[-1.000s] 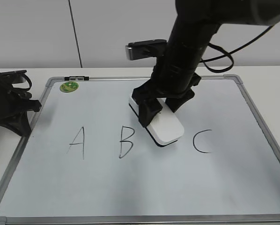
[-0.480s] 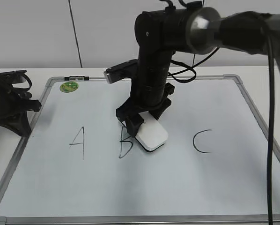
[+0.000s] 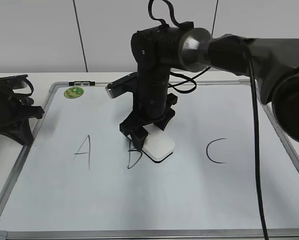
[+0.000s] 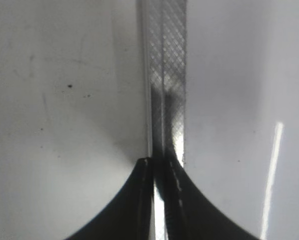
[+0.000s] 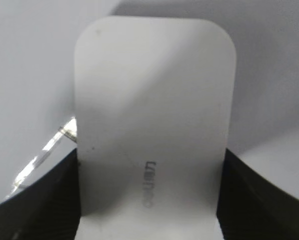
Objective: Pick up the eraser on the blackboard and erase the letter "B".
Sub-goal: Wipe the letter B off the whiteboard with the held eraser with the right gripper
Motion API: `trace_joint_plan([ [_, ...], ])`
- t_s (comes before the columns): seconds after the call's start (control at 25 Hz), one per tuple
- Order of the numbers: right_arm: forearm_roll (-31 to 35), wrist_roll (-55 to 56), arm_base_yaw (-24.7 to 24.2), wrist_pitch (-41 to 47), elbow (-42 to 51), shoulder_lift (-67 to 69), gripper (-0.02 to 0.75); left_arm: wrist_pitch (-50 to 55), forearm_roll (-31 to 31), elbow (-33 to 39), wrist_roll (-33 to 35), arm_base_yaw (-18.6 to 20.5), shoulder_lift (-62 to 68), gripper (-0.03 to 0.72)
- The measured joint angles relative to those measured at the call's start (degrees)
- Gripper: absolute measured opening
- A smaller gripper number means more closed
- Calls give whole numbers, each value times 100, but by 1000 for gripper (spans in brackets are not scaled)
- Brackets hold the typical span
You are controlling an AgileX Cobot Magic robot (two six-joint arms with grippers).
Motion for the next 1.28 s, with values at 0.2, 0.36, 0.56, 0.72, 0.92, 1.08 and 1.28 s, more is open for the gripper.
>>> trace_joint_plan([
  [0.2,-51,0,0,67,-124,61,531,0,-9,0,0,0,0,28],
  [0.36,-90,9,47,114,-158,91,531,0,-9,0,0,0,0,28],
  [0.56,-251,13,204,122,-170,91,531,-10,-9,0,0,0,13,28],
  [0.72,-182,13,399,122,-170,96,531,-10,-9,-14,0,0,25,28],
  [0.92,-15,13,554,122,-178,109,530,-2,-9,-14,0,0,25,28],
  [1.08,29,13,658,122,-178,118,530,-2,-22,-14,0,12,28,28],
  [1.28,56,22,801,122,-178,132,530,-2,-22,-18,0,12,28,28],
])
